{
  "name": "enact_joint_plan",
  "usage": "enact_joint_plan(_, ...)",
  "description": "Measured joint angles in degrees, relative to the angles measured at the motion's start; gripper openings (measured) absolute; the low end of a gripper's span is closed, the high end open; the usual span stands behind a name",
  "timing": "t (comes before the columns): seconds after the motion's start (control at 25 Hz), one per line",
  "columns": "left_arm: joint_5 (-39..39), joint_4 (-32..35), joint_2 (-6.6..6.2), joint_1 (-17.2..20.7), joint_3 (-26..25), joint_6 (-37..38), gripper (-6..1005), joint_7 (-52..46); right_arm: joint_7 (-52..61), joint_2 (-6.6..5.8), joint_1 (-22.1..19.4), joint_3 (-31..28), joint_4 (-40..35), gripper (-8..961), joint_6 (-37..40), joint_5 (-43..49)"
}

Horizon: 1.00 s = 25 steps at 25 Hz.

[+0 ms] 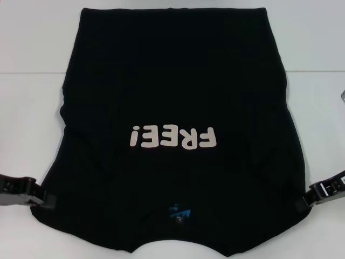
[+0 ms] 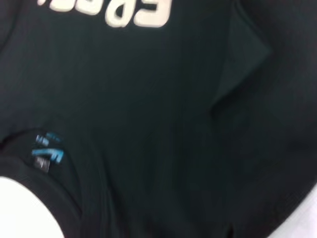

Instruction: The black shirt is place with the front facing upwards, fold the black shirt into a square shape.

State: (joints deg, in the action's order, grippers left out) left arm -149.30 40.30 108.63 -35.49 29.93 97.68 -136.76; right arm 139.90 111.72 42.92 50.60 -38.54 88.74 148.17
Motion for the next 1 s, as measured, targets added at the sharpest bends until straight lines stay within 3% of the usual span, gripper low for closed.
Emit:
enact_joint_plan(0.12, -0.05, -1.5, -1.14, -0.73, -0.08, 3.76, 32, 1.96, -2.33, -1.18, 0.29, 0.37, -0.04, 90, 2.57, 0.18)
enact_joint_plan(0.24, -0.53, -3.7, -2.41, -1.58, 0.11, 7.91, 32, 4.47, -5.76, -2.18, 0.45, 0.45, -0.12, 90, 6.53, 1.68)
enact_joint_plan(0.4, -0.7, -6.1, -3.77, -1.99, 1.59, 14.66, 32, 8.33, -11.88, -2.2, 0.31, 0.47, -0.15, 90, 12.92, 4.79)
enact_joint_plan(0.68, -0.8, -6.12, -3.34, -0.7, 8.47, 18.86, 31, 9.11, -18.81, -0.02, -1.07, 0.06, -0.16, 91, 18.5, 11.33)
enact_joint_plan(0.88, -0.78, -4.21, -3.28, -0.22, 6.31, 16.63, 36, 7.34, -18.6, 0.02, -1.21, -1.41, -0.16, 90, 17.32, 11.2)
enact_joint_plan(1.0, -0.79, 0.61, -2.56, 1.24, 5.8, 13.71, 39, 1.89, -18.25, -0.28, -1.26, -2.57, -0.16, 90, 16.71, 11.26)
